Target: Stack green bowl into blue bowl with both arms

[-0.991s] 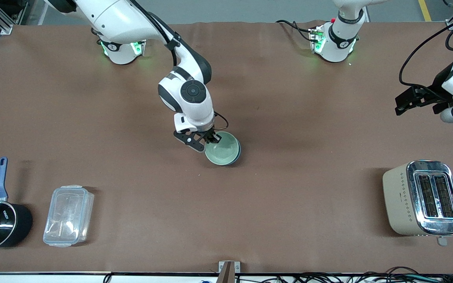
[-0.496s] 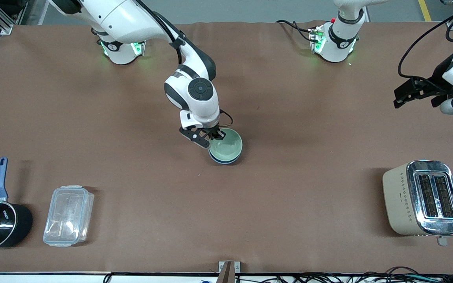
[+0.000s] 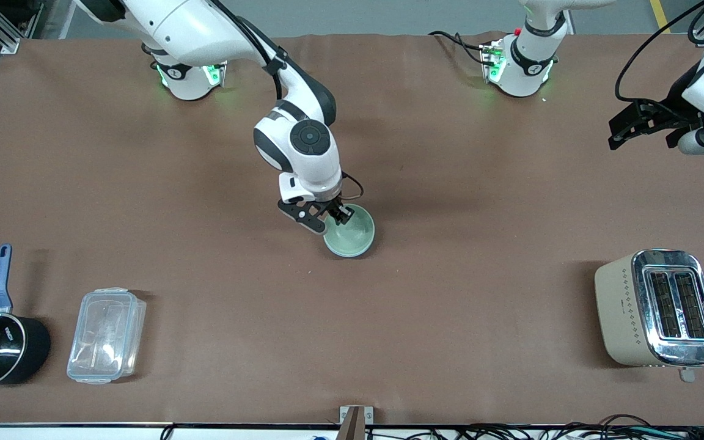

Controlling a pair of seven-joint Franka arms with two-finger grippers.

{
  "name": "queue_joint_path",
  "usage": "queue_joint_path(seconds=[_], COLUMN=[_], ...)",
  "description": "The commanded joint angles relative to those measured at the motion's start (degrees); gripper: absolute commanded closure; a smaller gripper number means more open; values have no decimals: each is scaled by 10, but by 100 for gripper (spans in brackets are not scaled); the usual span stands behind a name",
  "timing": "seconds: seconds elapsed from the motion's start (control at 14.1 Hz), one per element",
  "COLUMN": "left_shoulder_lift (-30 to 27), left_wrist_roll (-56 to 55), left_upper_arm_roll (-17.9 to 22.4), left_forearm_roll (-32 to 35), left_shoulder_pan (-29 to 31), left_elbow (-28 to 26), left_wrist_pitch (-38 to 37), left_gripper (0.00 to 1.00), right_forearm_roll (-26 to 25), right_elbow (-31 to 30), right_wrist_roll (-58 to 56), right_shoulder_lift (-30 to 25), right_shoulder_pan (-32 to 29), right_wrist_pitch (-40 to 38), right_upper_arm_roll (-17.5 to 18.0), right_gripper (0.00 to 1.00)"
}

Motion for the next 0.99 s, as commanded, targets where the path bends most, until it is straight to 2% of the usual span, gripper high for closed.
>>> queue_joint_path(seconds=[0.0, 0.21, 0.5, 0.57, 0.85, 0.92], left_shoulder_lift=[-8, -7, -13, -13, -13, -12], left_wrist_roll=[10, 10, 8, 8, 10, 10], left_upper_arm_roll=[7, 6, 0, 0, 0, 0], left_forearm_roll=[-7, -6, -7, -7, -3, -2], left_shoulder_pan=[2, 1, 0, 0, -1, 0], left_elbow=[-15, -14, -15, -16, -14, -14], left_wrist_pitch=[15, 13, 10, 9, 9, 8], left_gripper=[0, 0, 0, 0, 0, 0], right_forearm_roll=[-61, -66, -54, -37, 52, 66], right_elbow=[29, 28, 28, 28, 31, 32], right_wrist_roll=[-34, -177, -374, -415, -624, -667], right_shoulder_lift=[-52, -130, -224, -242, -317, -329], right_shoulder_pan=[-44, -104, -185, -197, -209, -228], right_wrist_pitch=[-127, -220, -296, -308, -354, -364], right_upper_arm_roll=[9, 9, 4, -8, -126, -134], right_gripper=[0, 0, 0, 0, 0, 0])
